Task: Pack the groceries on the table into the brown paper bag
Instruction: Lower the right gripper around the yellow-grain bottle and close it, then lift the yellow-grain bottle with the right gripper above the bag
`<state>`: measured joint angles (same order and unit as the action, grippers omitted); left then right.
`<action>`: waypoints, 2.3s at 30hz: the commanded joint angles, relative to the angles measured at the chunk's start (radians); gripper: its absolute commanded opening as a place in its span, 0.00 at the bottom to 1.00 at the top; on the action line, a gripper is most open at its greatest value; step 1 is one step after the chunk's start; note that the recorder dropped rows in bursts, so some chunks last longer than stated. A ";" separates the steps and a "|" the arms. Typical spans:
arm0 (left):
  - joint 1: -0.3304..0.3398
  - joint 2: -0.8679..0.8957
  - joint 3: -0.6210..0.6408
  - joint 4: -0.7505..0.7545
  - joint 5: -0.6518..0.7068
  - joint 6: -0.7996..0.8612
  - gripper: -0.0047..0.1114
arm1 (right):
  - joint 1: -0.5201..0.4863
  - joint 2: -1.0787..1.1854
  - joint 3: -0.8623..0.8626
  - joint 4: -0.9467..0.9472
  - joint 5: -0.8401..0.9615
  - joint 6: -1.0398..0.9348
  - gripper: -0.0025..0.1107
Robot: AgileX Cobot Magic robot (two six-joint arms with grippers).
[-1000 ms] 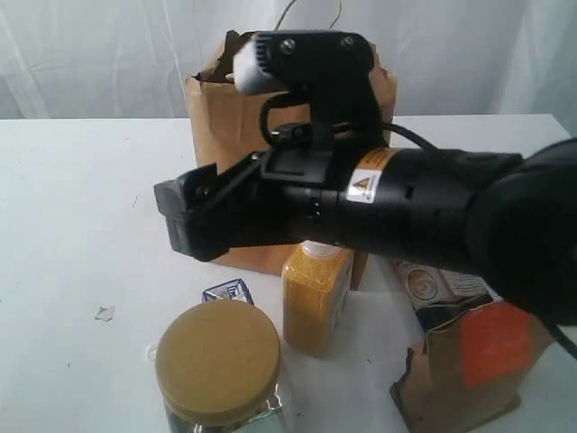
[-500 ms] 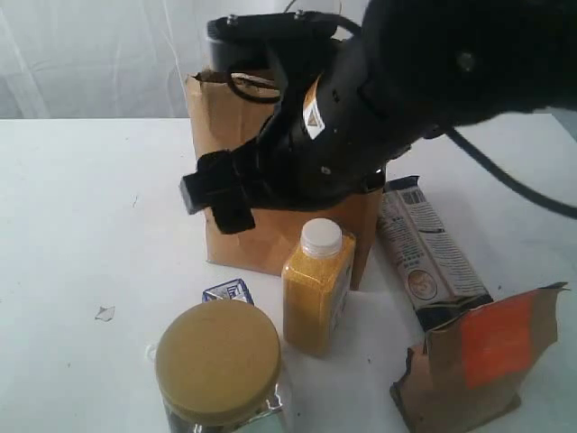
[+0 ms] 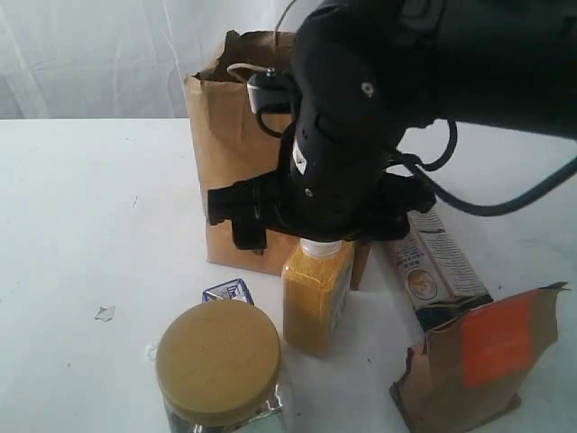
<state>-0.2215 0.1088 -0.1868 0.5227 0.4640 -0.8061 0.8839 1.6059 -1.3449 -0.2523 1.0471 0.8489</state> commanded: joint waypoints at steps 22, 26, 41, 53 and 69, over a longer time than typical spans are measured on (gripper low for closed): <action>-0.001 0.002 0.006 0.009 0.001 -0.002 0.04 | -0.039 0.168 -0.007 -0.045 -0.018 0.090 0.75; -0.001 0.002 0.006 0.009 0.001 -0.002 0.04 | -0.039 0.177 -0.007 -0.053 0.039 0.090 0.67; -0.001 0.002 0.006 0.009 0.001 -0.002 0.04 | -0.036 0.162 -0.007 0.024 0.086 -0.116 0.07; -0.001 0.002 0.006 0.009 0.001 -0.002 0.04 | -0.035 0.051 -0.007 0.020 0.142 -0.252 0.02; -0.001 0.002 0.006 0.009 0.001 -0.002 0.04 | -0.035 -0.381 -0.041 0.234 0.165 -0.353 0.02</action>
<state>-0.2215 0.1088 -0.1868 0.5227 0.4640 -0.8061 0.8481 1.2823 -1.3536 -0.0084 1.2340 0.5203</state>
